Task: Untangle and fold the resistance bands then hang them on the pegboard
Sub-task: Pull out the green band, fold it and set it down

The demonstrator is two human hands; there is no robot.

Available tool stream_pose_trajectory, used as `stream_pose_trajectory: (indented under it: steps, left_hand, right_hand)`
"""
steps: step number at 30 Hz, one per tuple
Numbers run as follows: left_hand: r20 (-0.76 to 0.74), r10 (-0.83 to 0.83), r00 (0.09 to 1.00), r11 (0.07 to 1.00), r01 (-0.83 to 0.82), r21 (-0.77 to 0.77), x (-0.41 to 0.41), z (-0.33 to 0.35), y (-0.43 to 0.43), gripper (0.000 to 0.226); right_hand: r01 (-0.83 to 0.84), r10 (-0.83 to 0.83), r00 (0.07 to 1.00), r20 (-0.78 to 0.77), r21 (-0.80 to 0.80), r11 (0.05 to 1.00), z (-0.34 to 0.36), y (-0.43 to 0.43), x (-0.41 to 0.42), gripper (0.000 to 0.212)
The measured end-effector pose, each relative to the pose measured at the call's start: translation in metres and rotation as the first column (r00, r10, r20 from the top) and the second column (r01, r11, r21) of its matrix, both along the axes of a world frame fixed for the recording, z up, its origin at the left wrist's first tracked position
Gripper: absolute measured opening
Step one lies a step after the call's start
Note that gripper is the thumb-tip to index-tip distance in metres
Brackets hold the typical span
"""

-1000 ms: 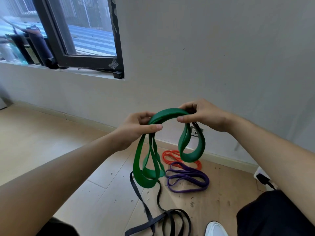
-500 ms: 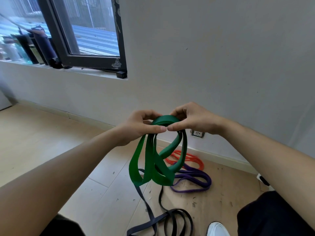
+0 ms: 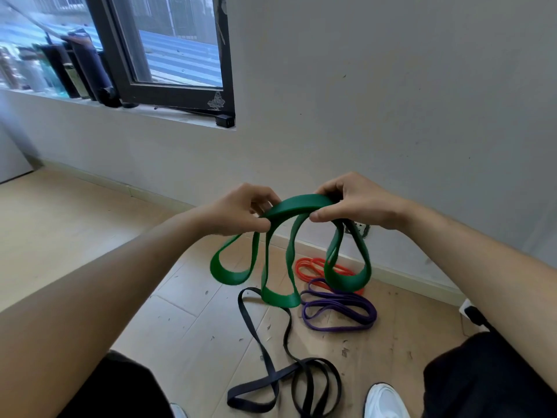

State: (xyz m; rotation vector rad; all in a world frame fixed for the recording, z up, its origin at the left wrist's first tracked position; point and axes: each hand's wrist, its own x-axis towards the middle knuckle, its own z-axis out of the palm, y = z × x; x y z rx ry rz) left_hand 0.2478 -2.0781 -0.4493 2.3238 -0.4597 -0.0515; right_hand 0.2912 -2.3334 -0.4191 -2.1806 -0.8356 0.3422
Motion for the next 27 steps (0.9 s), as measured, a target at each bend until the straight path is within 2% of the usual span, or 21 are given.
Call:
stream_pose_trajectory:
  steps: [4, 10, 13, 17, 20, 23, 27]
  left_hand:
    - [-0.119, 0.008, 0.993, 0.991, -0.024, -0.135, -0.001, -0.004, 0.007, 0.035]
    - [-0.282, -0.111, 0.953, 0.949, 0.018, -0.313, -0.006, -0.013, -0.001, 0.052]
    - [-0.282, -0.118, 0.952, 0.932, 0.008, -0.363, -0.009, -0.012, -0.01, 0.058]
    - [-0.192, -0.023, 0.981, 0.898, -0.064, -0.436, -0.008, -0.016, -0.023, 0.046]
    - [-0.138, 0.04, 0.99, 0.875, -0.101, -0.473, -0.006, -0.014, -0.023, 0.042]
    - [-0.106, 0.035, 0.994, 0.876, -0.082, -0.475, -0.007, -0.01, -0.024, 0.031]
    - [-0.09, 0.022, 0.996, 0.89, -0.06, -0.452, -0.009, -0.008, -0.029, 0.028]
  right_hand:
    - [0.002, 0.0, 1.0, -0.026, 0.072, 0.997, -0.001, 0.0, -0.001, 0.019]
    - [0.039, -0.039, 0.999, -0.005, 0.164, 0.986, -0.005, 0.004, -0.001, 0.025]
    - [0.058, -0.052, 0.998, -0.033, 0.214, 0.975, -0.005, 0.004, -0.003, 0.027]
    - [0.045, -0.035, 0.998, -0.047, 0.236, 0.971, -0.005, 0.002, -0.001, 0.028]
    - [0.012, -0.003, 0.999, -0.049, 0.174, 0.985, -0.001, -0.003, 0.0, 0.026]
    - [-0.028, 0.029, 0.999, -0.014, 0.074, 0.997, -0.001, -0.003, -0.002, 0.027]
    - [-0.035, 0.058, 0.977, 0.207, -0.115, 0.993, -0.004, 0.006, -0.003, 0.031]
